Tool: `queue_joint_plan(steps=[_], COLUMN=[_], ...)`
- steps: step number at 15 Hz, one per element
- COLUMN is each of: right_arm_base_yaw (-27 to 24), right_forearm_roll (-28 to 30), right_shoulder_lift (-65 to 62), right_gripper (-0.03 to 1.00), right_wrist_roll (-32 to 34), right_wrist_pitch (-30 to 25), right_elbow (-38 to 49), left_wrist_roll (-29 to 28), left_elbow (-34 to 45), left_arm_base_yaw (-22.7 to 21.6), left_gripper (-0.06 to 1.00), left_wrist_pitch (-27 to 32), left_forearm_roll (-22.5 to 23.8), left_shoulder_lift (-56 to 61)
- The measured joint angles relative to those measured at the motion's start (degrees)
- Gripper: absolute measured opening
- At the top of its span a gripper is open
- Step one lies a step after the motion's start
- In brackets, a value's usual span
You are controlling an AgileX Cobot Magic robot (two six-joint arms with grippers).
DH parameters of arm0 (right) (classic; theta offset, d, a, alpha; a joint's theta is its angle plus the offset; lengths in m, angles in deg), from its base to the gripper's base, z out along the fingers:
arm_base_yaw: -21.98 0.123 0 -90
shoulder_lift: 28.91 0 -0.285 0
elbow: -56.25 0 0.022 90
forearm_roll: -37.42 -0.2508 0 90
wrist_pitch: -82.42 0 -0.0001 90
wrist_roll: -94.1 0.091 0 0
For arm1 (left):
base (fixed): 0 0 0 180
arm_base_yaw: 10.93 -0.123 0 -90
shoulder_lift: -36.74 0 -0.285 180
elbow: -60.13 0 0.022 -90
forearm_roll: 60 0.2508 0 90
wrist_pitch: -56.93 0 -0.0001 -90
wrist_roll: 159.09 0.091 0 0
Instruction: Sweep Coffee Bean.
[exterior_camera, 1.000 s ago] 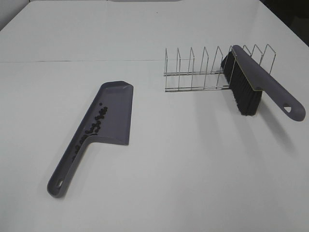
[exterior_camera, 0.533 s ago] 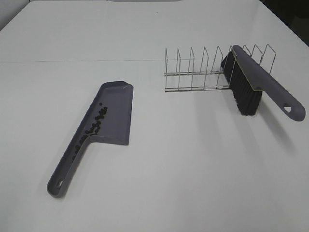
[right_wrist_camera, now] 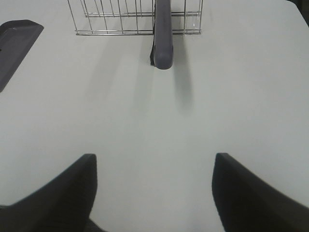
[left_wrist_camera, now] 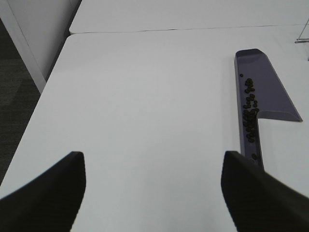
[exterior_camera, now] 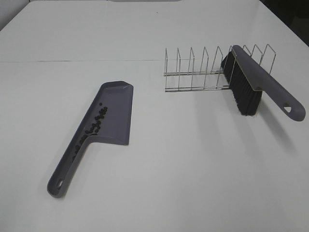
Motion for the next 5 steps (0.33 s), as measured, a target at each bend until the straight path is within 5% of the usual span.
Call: queue_joint_plan(steps=[5], right_arm_base_yaw=[0.0], right_forearm_roll=[0.0], right_shoulder_lift=[0.0], right_gripper=[0.59], right_wrist_roll=[0.0], right_wrist_pitch=[0.0], right_elbow=[0.0], left_wrist_roll=[0.0], left_elbow=[0.0], left_arm_base_yaw=[0.0], left_gripper=[0.69], left_wrist_pitch=[0.0], left_forearm_roll=[0.0], left_shoulder_lift=[0.0])
